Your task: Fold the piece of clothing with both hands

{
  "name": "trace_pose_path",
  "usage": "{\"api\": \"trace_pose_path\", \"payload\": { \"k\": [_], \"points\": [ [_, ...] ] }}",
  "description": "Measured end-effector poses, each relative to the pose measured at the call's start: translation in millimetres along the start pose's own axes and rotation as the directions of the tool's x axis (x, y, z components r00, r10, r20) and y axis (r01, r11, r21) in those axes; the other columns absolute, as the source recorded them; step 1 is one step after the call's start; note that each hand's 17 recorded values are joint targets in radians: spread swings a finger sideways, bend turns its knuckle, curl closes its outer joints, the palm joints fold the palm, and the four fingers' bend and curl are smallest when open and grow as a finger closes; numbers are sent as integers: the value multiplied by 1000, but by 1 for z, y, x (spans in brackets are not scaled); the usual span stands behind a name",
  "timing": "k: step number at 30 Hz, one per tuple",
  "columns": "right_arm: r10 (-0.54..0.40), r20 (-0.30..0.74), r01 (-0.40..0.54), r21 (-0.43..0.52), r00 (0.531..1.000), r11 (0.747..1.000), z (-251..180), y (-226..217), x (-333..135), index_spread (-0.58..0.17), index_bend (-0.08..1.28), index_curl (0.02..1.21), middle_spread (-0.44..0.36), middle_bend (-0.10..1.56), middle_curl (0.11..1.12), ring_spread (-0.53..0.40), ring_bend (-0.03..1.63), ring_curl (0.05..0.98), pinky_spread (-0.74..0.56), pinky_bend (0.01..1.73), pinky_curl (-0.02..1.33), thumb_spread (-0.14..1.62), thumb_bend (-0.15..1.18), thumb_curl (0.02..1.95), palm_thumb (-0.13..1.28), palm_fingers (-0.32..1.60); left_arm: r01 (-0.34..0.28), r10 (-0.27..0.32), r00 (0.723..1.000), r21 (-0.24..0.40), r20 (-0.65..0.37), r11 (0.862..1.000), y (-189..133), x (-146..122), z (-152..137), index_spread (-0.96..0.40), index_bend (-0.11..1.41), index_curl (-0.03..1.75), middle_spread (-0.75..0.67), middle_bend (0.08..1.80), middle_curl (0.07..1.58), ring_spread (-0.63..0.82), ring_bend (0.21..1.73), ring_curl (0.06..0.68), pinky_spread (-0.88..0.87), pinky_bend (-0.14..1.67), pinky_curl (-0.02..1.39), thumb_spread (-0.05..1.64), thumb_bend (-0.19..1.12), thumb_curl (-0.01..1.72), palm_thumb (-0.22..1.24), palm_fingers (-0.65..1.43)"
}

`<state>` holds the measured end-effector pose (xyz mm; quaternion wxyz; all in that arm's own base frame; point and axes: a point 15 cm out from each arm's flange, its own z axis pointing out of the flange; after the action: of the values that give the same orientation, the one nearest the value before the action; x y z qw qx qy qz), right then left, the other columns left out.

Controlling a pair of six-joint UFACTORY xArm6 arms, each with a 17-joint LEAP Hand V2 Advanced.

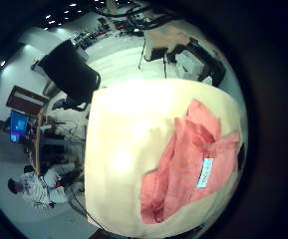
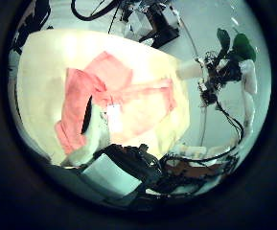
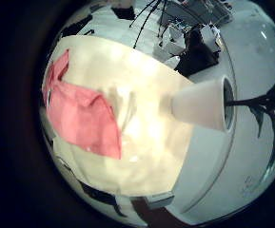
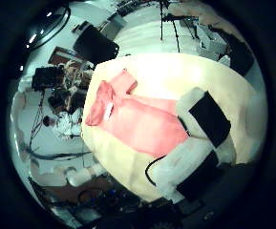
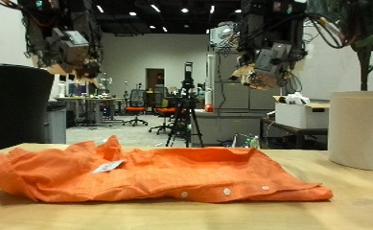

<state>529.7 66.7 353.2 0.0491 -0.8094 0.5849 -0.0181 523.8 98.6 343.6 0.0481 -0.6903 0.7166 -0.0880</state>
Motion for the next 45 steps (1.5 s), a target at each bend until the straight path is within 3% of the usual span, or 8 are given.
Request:
{"api": "trace_pose_path", "payload": {
  "k": [6, 9, 14, 20, 24, 28, 35, 45],
  "points": [
    [-39, -8, 38, -124, 999, 991, 10, 57, 1, -337, 451, 497, -129, 598, 453, -50, 605, 383, 328, 300, 418, 1543, 14, 347, 861, 240, -37, 32, 999, -147, -34, 988, 70, 30, -6, 162, 136, 340, 428, 162, 325, 594, 441, 200, 552, 407, 289, 1145, -21, 381, 531, -100],
    [-59, -26, 53, -179, 998, 982, 25, 76, 9, -343, 437, 488, -104, 508, 422, -27, 530, 353, 315, 302, 410, 1540, 17, 349, 877, 170, -67, 58, 997, -202, -50, 977, 96, 47, 2, 165, 141, 319, 430, 162, 305, 597, 435, 203, 553, 385, 286, 1145, -21, 374, 527, -94],
    [-104, -45, 85, -304, 994, 949, 65, 117, 29, -329, 228, 415, -48, 357, 369, 58, 434, 312, 304, 376, 411, 1318, -53, 328, 704, 1, -86, 72, 995, -255, -63, 963, 130, 60, 16, 167, 143, 294, 440, 169, 283, 607, 417, 202, 556, 356, 286, 1141, -20, 365, 524, -83],
    [-108, -36, 86, -376, 994, 923, 119, 137, 39, -313, 166, 357, -1, 269, 338, 117, 377, 277, 288, 365, 383, 1124, -45, 307, 587, 20, -125, 107, 991, -293, -77, 948, 145, 75, 27, 175, 150, 276, 417, 182, 274, 605, 403, 202, 532, 352, 295, 1137, -19, 357, 527, -45],
    [-104, -22, 85, -421, 994, 903, 156, 137, 42, -302, 162, 338, 20, 241, 332, 130, 358, 269, 284, 358, 371, 1057, -43, 298, 534, 31, -167, 153, 986, -347, -67, 923, 157, 86, 27, 182, 147, 270, 415, 184, 273, 608, 398, 204, 530, 332, 295, 1137, -19, 353, 528, -54],
    [-108, -17, 89, -446, 994, 891, 173, 133, 36, -282, 163, 324, 39, 216, 327, 138, 340, 264, 271, 347, 360, 1003, -39, 290, 479, 33, -155, 134, 987, -317, -87, 936, 154, 95, 26, 186, 149, 265, 418, 178, 269, 614, 392, 205, 535, 312, 293, 1136, -20, 350, 529, -58],
    [-109, -20, 89, -444, 994, 892, 185, 109, 41, -263, 161, 305, 46, 197, 325, 148, 316, 258, 265, 329, 346, 958, -34, 286, 419, 41, -166, 147, 986, -337, -81, 927, 162, 88, 29, 184, 154, 260, 424, 175, 261, 625, 383, 207, 538, 302, 298, 1136, -20, 346, 530, -57],
    [-102, -52, 67, -464, 993, 883, 195, 107, 47, -252, 165, 295, 47, 191, 322, 155, 291, 254, 261, 306, 334, 951, -28, 295, 427, 53, -194, 179, 981, -313, -77, 930, 176, 87, 13, 187, 154, 265, 403, 179, 258, 626, 379, 212, 547, 301, 306, 1139, -18, 349, 569, -36]
  ]
}}
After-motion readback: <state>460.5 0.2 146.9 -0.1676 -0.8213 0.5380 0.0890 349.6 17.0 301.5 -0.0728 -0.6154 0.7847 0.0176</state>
